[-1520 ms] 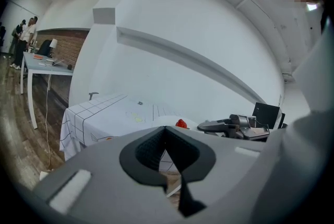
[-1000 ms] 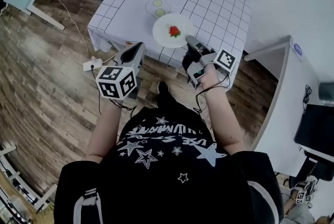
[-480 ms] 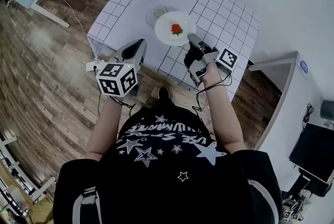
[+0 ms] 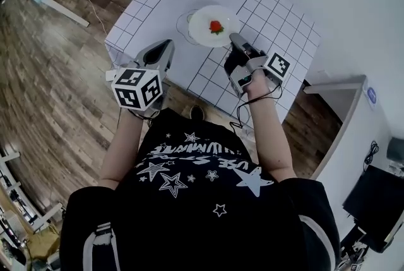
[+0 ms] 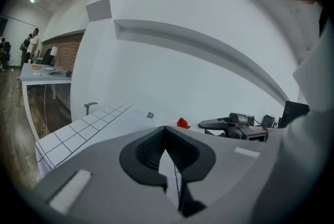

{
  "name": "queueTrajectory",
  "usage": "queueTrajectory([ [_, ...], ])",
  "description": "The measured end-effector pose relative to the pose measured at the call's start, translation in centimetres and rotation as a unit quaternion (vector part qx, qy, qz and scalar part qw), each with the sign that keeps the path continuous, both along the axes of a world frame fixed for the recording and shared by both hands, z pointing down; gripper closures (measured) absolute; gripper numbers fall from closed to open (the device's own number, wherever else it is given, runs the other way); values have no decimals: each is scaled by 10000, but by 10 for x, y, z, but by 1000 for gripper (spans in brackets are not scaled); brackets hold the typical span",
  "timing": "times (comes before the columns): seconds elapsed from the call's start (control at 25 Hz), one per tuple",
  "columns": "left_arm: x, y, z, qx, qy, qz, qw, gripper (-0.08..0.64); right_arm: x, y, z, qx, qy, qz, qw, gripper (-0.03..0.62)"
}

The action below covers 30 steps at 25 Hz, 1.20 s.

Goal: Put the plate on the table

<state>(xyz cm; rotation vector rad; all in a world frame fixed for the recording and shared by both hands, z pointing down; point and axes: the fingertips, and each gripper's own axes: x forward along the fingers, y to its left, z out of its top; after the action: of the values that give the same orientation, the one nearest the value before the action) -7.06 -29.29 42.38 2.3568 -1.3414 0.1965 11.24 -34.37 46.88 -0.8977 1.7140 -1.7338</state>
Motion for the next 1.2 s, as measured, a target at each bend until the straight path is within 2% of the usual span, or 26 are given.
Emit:
queueTrajectory([
  [0.28, -7, -14, 4, -93, 2, 59, 9999, 551, -3, -9, 10, -89, 29, 111, 9999, 560],
  [0.48, -7, -37, 14, -212, -39, 406, 9989, 551, -12, -16, 15, -142, 101, 232, 9996, 560],
  [0.72, -7, -86, 13, -202, -3, 820, 9964, 551, -8, -41, 26, -345, 187, 697, 9968, 560],
  [1.2, -7, -159, 32, -406, 25, 1598, 9863, 551, -14, -86, 57, -647, 373, 1325, 9884, 560],
])
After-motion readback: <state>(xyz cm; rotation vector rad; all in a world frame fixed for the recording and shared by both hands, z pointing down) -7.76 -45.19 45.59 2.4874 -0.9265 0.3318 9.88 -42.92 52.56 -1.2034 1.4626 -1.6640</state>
